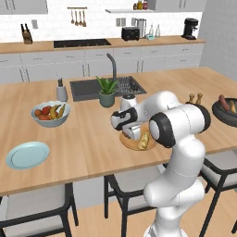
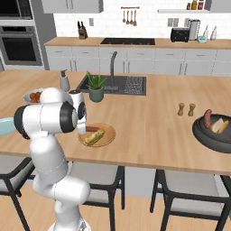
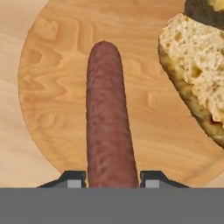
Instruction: Place one bun and one sausage from the bowl on each plate.
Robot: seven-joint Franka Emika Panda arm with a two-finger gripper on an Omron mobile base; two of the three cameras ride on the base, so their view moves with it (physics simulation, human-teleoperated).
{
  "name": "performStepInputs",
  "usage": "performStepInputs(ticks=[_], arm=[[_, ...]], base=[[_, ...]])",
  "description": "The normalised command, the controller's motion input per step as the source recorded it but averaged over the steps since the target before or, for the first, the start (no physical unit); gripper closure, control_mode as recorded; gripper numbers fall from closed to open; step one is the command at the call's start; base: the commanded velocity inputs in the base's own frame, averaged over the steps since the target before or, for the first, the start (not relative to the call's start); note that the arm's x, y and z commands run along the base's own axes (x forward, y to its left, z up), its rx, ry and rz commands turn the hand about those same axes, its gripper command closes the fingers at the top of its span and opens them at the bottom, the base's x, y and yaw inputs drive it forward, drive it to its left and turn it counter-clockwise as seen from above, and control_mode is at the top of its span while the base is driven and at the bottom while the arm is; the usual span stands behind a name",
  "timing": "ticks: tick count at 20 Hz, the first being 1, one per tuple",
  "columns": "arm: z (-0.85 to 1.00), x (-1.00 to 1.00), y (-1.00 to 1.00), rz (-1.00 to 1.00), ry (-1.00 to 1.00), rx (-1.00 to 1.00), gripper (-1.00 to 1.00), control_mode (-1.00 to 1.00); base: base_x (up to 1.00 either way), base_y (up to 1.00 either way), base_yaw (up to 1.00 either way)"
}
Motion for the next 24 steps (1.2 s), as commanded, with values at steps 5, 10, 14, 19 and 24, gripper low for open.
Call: performStepInputs(ticks=[5, 10, 14, 19, 24], arm=[[-0.3, 0.26, -0.05, 0.0, 0.0, 0.0, -1.0, -1.0], [-0.21, 0.02, -0.36, 0.0, 0.0, 0.0, -1.0, -1.0], [-0.01, -0.05, -0.37, 0.01, 0.0, 0.01, -1.0, -1.0], [0.5, -0.31, -0.03, 0.02, -0.05, 0.01, -1.0, -1.0], [0.71, -0.75, -0.14, 0.16, -0.11, 0.0, -1.0, -1.0]], base=[[0.0, 0.0, 0.0], [0.0, 0.0, 0.0], [0.0, 0.0, 0.0], [0.0, 0.0, 0.0], [0.0, 0.0, 0.0]])
